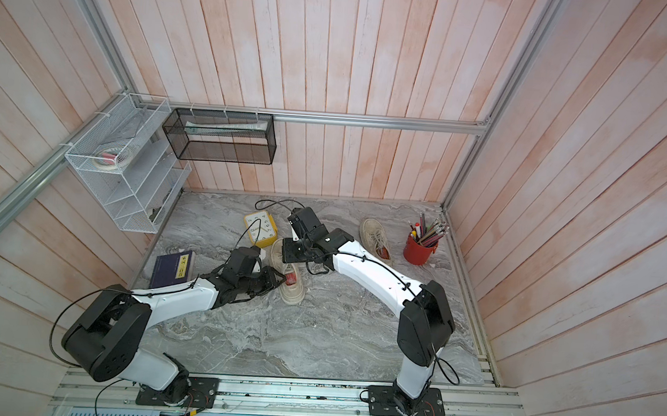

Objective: Remove the insole from the shoe
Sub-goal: Untie the shoelace on the shoe.

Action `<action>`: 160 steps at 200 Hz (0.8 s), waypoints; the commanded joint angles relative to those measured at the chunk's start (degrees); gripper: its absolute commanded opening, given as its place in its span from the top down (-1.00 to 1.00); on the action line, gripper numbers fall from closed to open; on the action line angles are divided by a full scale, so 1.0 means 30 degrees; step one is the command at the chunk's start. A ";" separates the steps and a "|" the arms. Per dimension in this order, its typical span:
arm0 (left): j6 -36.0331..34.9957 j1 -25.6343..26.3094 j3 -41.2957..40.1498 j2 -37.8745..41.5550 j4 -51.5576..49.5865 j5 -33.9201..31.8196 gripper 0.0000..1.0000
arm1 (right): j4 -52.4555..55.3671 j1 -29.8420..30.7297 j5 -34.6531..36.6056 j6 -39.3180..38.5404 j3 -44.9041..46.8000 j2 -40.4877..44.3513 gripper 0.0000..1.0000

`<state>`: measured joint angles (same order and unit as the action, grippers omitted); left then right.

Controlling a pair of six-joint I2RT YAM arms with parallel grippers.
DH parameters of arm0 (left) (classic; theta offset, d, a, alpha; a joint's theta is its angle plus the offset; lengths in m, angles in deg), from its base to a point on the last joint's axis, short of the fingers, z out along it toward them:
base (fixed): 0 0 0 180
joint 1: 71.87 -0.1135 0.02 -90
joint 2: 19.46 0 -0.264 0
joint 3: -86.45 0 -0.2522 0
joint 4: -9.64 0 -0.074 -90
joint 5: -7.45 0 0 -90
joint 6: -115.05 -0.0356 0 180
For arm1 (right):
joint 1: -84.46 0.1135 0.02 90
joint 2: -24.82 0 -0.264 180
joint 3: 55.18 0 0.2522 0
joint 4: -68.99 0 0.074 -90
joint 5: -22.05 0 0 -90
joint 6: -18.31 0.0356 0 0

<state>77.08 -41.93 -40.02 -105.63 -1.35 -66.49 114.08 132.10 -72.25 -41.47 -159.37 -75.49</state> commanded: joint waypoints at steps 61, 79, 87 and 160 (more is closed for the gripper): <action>-0.0527 0.0067 0.0280 -0.0336 -0.0775 -0.0630 0.32 | -0.2818 0.0385 0.0412 -0.1427 -0.1235 0.2051 1.00; -0.0528 0.0071 0.0294 -0.0354 -0.0775 -0.0624 0.32 | -0.3512 0.0399 0.0281 -0.1718 -0.1086 0.2183 1.00; -0.0555 0.0056 0.0281 -0.0341 -0.0804 -0.0605 0.32 | -0.3817 0.0412 0.0206 -0.1777 -0.1020 0.2221 1.00; -0.0754 0.0071 0.0396 -0.0573 -0.1439 -0.1009 0.32 | -0.6462 0.0622 0.0085 -0.2428 -0.0022 0.2795 1.00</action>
<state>76.36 -41.85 -39.91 -105.96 -2.42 -67.98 102.65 133.47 -71.90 -47.13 -160.31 -70.38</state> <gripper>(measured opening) 0.341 0.052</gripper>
